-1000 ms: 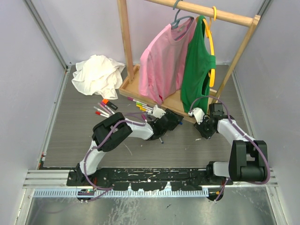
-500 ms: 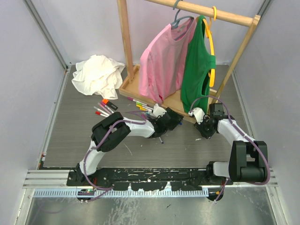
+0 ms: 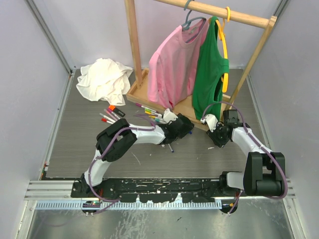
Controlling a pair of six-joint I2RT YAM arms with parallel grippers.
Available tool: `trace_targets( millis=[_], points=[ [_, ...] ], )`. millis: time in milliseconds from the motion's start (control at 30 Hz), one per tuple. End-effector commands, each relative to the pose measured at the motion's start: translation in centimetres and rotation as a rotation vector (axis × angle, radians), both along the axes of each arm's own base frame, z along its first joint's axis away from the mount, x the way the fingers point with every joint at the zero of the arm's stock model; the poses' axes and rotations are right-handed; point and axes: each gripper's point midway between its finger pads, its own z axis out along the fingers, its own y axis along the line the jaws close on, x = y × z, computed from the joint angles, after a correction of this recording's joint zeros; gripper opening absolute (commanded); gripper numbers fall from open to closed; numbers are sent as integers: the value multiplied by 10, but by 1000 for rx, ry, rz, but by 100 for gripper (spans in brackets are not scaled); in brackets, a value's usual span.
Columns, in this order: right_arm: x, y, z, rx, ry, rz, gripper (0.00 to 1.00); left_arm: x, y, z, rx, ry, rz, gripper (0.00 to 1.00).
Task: Open the pen caps
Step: Place the pen cap at the center of the board, then adjust the pen cap at the center of the board.
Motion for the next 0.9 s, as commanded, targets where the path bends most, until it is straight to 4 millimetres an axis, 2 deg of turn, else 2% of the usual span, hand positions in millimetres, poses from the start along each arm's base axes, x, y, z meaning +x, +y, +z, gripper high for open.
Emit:
trace_targets(
  millis=[0,267,533,867],
  points=[
    [9,2,13,15,-53,10,36,-8,12,-10,102,27,-38,51],
    [9,3,15,22,-57,14,36,-2,17,16,80,-13,-62,53],
    [8,4,15,26,-57,16,36,-3,16,21,45,-7,-94,57],
    [7,4,15,28,-55,20,36,6,25,45,59,-67,-138,62]
  ],
)
